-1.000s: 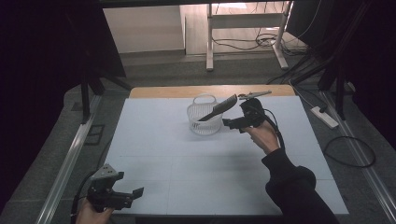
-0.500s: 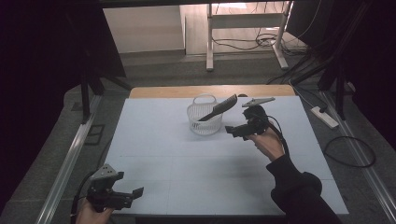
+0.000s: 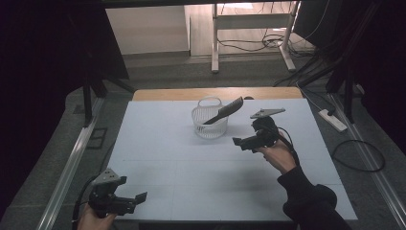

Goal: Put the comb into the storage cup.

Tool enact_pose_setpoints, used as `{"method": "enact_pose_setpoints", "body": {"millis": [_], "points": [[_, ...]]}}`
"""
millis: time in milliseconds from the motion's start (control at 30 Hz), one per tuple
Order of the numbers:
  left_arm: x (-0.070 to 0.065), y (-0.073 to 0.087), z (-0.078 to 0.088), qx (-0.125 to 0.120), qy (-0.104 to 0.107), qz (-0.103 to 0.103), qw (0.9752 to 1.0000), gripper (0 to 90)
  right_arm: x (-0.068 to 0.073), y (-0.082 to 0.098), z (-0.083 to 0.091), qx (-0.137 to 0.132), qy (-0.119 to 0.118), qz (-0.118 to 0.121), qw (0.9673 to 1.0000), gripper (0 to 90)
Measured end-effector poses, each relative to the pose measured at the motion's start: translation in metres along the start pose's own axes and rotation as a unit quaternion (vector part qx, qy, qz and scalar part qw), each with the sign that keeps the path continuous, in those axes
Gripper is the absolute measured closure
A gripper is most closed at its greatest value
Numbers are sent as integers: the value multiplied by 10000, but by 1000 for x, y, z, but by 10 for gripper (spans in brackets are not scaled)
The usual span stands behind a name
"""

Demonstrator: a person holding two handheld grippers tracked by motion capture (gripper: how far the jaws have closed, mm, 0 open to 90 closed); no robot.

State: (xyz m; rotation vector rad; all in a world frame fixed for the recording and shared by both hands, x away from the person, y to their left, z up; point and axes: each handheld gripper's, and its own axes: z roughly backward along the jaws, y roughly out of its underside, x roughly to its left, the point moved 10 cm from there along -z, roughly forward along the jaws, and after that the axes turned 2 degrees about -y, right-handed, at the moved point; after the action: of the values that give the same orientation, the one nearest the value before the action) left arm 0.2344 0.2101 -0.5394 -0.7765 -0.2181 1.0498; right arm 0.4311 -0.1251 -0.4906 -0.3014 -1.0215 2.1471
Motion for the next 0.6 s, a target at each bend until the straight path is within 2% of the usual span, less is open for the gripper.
{"method": "enact_pose_setpoints", "body": {"millis": [333, 433, 600], "points": [[0, 0, 0, -25, 1, 1, 10000, 15, 12, 13, 12, -1, -117, 25, 9999, 0], [0, 0, 1, -41, -1, -2, 10000, 15, 16, 19, 15, 82, -188, 66, 9998, 0], [0, -1, 1, -55, 10, -4, 10000, 14, 20, 28, 22, 141, -162, 148, 9997, 0]]}}
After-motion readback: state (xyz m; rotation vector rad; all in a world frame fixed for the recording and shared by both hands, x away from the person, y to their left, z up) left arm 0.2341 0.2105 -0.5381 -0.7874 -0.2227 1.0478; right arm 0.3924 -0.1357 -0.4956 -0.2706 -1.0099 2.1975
